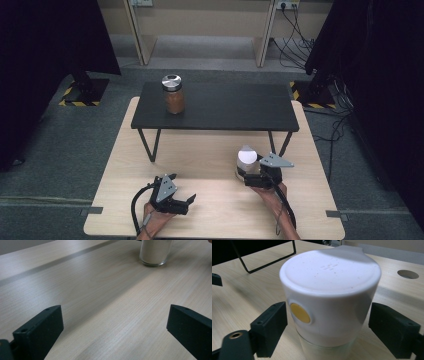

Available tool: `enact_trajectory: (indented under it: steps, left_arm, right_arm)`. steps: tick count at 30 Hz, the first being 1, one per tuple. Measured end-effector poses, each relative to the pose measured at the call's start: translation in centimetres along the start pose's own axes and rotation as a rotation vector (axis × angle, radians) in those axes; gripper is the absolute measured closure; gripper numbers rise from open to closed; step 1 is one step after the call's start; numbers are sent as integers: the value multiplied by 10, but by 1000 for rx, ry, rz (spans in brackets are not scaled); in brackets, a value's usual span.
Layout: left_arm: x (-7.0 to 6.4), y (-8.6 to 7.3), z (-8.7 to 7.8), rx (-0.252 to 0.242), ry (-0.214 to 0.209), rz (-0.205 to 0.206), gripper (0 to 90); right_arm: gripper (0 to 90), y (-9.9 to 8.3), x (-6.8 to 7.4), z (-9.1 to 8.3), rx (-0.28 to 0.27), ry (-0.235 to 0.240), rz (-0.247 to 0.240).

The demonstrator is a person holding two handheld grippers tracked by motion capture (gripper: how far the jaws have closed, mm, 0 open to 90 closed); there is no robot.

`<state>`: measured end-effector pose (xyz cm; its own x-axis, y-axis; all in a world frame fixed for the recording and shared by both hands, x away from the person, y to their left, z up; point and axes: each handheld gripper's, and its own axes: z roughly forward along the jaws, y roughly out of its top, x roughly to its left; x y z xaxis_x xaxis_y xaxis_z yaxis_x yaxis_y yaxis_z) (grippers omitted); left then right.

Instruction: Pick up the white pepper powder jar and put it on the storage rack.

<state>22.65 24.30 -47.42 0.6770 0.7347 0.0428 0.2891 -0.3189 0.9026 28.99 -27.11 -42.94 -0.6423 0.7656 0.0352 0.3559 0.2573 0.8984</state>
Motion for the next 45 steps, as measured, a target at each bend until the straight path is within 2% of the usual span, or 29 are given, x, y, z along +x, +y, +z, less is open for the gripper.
enact_trajectory:
  steps: [2,4,14,19,22,26,35,45]
  left_arm:
    - [0,0,0,0,0,0,0]
    - [0,0,0,1,1,1,0]
    - [-1,1,0,4,2,3,0]
    - [-1,1,1,5,2,4,0]
    - [-1,1,1,5,2,4,0]
    - [-1,1,1,8,2,6,0]
    - [-1,2,1,9,2,4,0]
    - [-1,2,1,11,2,5,1]
  right_arm:
    - [257,1,2,2,5,-6,-8]
    - [289,2,3,3,3,-13,-11]
    - [307,5,7,2,12,-28,4]
    - [308,7,7,-9,-5,-16,-6]
    - [308,12,8,-16,9,-8,-43]
    - [309,15,9,-26,19,-1,-65]
    - [308,23,6,-44,37,19,-91]
    - [308,37,8,-62,33,50,-105]
